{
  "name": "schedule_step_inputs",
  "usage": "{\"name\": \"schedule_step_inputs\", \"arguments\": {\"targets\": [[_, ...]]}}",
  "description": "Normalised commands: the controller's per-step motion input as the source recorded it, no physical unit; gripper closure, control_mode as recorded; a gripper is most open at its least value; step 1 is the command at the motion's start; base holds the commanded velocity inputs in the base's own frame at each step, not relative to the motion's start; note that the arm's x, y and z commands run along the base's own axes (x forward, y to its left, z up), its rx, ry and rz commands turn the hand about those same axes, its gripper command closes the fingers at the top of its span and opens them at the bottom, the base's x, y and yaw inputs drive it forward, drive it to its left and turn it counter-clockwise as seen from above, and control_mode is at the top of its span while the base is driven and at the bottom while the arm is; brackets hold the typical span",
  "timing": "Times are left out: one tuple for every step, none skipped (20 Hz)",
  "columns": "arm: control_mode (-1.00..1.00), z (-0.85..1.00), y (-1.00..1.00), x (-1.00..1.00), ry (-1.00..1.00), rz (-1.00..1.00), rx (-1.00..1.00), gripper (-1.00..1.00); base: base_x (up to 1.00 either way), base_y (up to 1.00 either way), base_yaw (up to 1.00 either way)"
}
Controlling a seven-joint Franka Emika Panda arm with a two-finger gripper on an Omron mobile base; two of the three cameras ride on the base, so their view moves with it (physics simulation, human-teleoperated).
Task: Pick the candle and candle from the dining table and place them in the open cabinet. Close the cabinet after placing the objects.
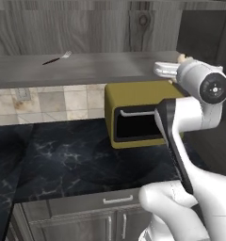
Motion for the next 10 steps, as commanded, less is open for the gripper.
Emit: {"name": "schedule_step_inputs", "arguments": {"targets": [[-1.0, 0.0, -0.12, 0.34, 0.0, 0.01, 0.0, 1.0, 0.0, 0.0, 0.0], [-1.0, 0.0, -0.09, 0.34, 0.0, 0.01, 0.0, 1.0, 0.0, 0.0, 0.0], [-1.0, 0.0, -0.1, 0.34, 0.0, 0.01, 0.0, 1.0, 0.0, 0.0, 0.0], [-1.0, 0.0, -0.1, 0.34, 0.0, 0.02, 0.0, 1.0, 0.0, 0.0, 0.0], [-1.0, 0.0, -0.09, 0.35, 0.0, 0.02, 0.0, 1.0, 0.0, 0.0, 0.0], [-1.0, 0.0, -0.09, 0.36, 0.0, 0.02, 0.0, 1.0, 0.0, 0.0, 0.0], [-1.0, 0.0, -0.08, 0.4, 0.0, 0.01, 0.0, 1.0, 0.0, 0.0, 0.0], [-1.0, 0.0, -0.07, 0.41, 0.0, 0.01, 0.0, 1.0, 0.0, 0.0, 0.0], [-1.0, 0.0, -0.07, 0.41, 0.0, 0.01, 0.0, 1.0, 0.0, 0.0, 0.0], [-1.0, 0.0, -0.08, 0.42, 0.0, 0.02, 0.0, 1.0, 0.0, 0.0, 0.0]]}}
